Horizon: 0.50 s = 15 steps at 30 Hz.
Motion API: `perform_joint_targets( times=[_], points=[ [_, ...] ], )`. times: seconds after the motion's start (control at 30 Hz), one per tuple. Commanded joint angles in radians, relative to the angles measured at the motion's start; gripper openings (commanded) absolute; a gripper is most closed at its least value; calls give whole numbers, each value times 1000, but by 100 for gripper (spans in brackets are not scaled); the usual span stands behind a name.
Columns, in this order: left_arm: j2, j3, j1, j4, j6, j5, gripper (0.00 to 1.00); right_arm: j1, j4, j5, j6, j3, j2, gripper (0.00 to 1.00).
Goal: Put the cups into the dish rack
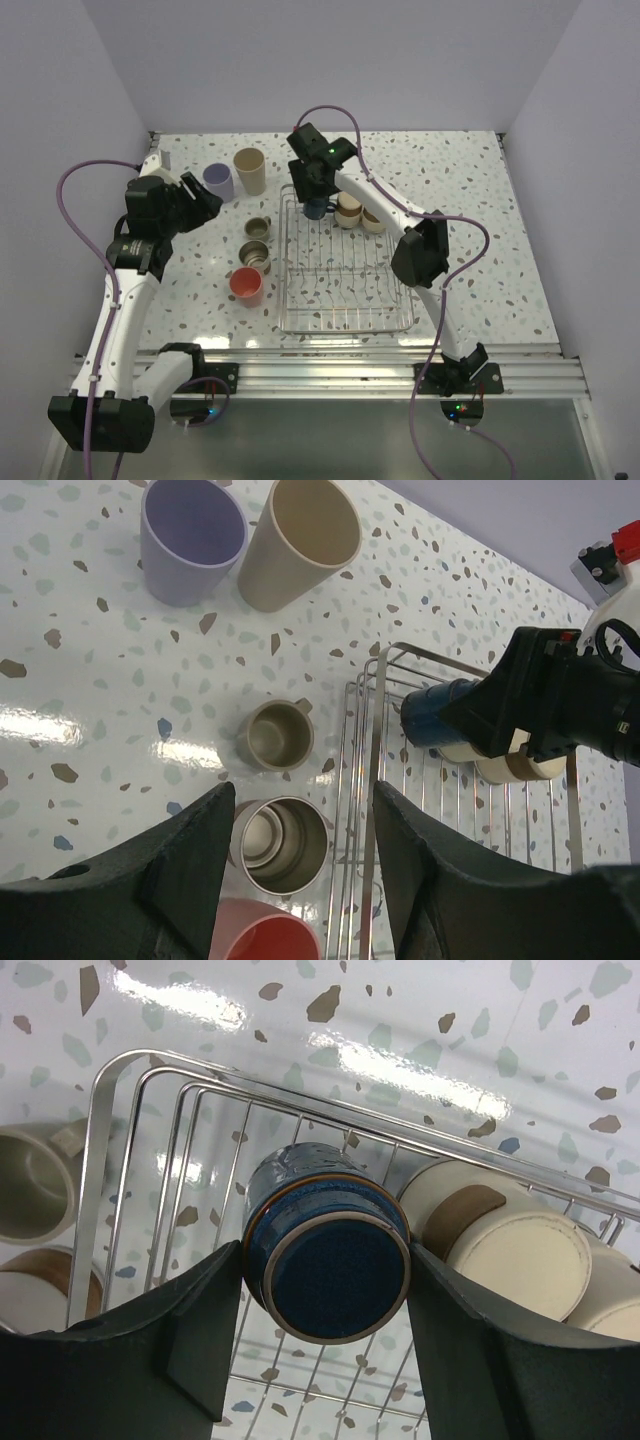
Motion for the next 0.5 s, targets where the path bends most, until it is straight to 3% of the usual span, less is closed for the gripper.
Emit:
perform_joint_targets(
  times=[0.0,0.47],
  points=[
    [2,-6,3,29,30,7,61,7,26,54,59,13,-4,0],
    [2,-7,1,19,40,10,61,10,3,129,105,6,45,0]
  ],
)
